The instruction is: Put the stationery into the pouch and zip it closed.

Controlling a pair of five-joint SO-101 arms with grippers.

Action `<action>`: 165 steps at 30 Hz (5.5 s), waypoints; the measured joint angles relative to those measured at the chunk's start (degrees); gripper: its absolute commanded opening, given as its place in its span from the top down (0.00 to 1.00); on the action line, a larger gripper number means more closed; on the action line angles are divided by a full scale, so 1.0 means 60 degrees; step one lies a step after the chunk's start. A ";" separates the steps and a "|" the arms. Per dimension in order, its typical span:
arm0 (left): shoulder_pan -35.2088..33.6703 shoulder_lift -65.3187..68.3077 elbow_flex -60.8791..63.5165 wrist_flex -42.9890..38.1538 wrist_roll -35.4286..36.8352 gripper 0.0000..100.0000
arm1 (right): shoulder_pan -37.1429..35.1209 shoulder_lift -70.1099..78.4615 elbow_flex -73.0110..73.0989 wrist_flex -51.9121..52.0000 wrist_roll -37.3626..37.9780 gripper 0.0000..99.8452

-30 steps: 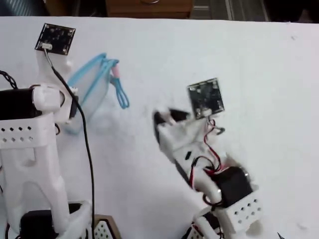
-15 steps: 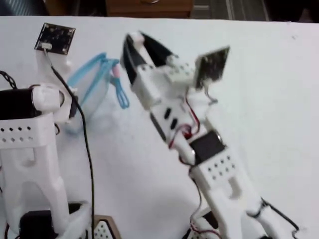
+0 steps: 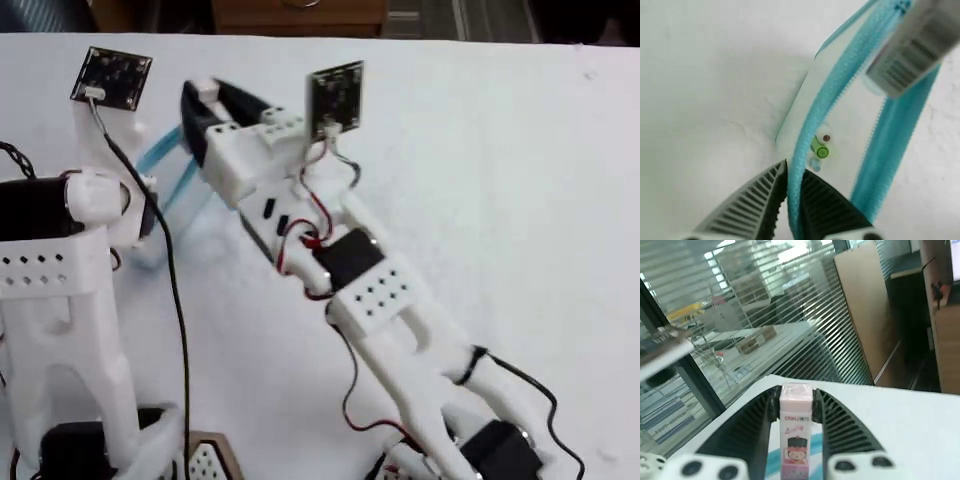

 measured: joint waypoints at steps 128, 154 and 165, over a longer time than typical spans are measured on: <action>-0.0264 0.0000 0.0000 0.0000 0.0000 0.98 | 0.0337 0.4059 0.0381 0.3355 0.2403 0.77; -0.0264 0.0000 0.0000 0.0000 0.0000 0.98 | 0.0440 0.5553 0.0381 0.0659 0.2403 0.77; -0.0264 0.0000 0.0000 0.0000 0.0000 0.98 | 0.0923 0.5597 0.0381 0.0381 0.2974 0.77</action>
